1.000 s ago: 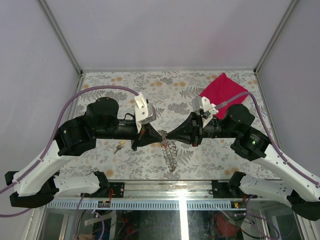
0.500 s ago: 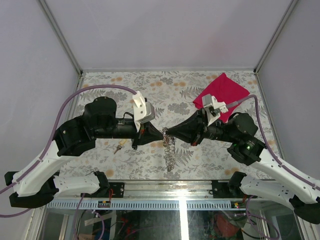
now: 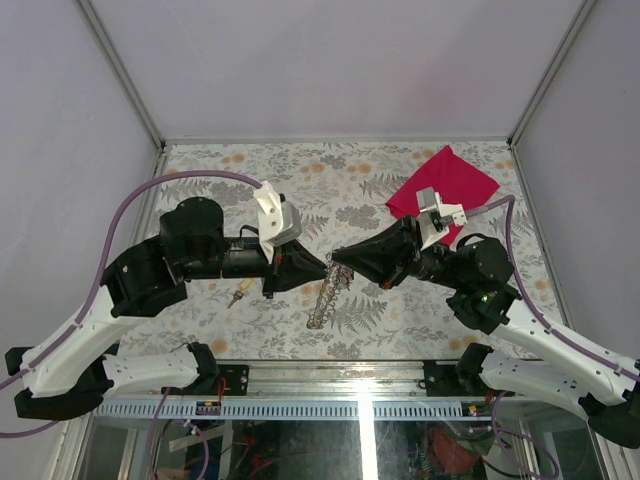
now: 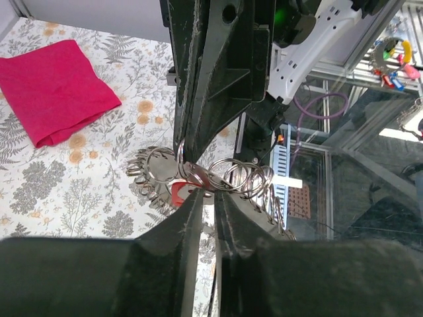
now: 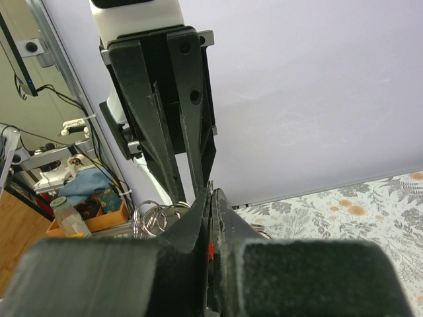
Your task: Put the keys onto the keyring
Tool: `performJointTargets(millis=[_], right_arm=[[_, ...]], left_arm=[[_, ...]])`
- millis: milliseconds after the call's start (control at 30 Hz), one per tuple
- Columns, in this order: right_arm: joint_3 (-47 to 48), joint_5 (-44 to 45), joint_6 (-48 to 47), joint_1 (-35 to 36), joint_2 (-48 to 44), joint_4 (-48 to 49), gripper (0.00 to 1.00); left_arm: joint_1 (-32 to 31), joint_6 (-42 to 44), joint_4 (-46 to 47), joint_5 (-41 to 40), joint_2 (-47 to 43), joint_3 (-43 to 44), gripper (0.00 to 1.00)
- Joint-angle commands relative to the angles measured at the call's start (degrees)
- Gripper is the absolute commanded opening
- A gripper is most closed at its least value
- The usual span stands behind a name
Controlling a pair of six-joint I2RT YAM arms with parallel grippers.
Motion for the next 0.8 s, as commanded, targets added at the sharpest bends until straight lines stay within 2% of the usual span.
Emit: performJointTargets(millis=[0, 133, 300, 333, 400, 533, 667, 767], right_arm=[[0.30, 1.83, -0.27, 0.11, -1.98, 9.02, 0.00], [0.04, -0.19, -0.75, 0.10, -2.13, 9.67, 0.00], [-0.16, -2.47, -1.11, 0.13, -1.98, 10.95, 0.00], [-0.20, -2.61, -1.13, 0.10, -2.09, 11.10, 0.00], [-0.28, -2.87, -1.13, 0.08, -2.29, 11.36, 0.00], [-0.29, -3.17, -1.35, 0.08, -2.65, 11.66, 0.00], [-0.29, -3.17, -1.56, 0.11, -2.96, 11.48, 0.00], [-0.23, -3.17, -1.57, 0.09, -3.15, 11.49, 0.00]], left_arm=[[-0.24, -2.43, 7.95, -0.07, -3.07, -1.65, 0.16], [-0.20, -3.77, 12.79, -1.61, -5.38, -3.50, 0.21], [-0.25, -5.41, 18.63, -4.21, -7.21, -6.37, 0.45], [-0.25, -5.63, 19.16, -4.60, -7.32, -6.82, 0.53], [-0.21, -5.82, 19.55, -4.78, -7.04, -7.33, 0.59], [-0.24, -6.51, 20.16, -3.37, -6.18, -7.85, 0.58], [-0.18, -7.44, 20.96, -1.16, -5.03, -8.51, 0.44], [-0.21, -7.64, 21.04, -0.80, -4.69, -8.93, 0.41]])
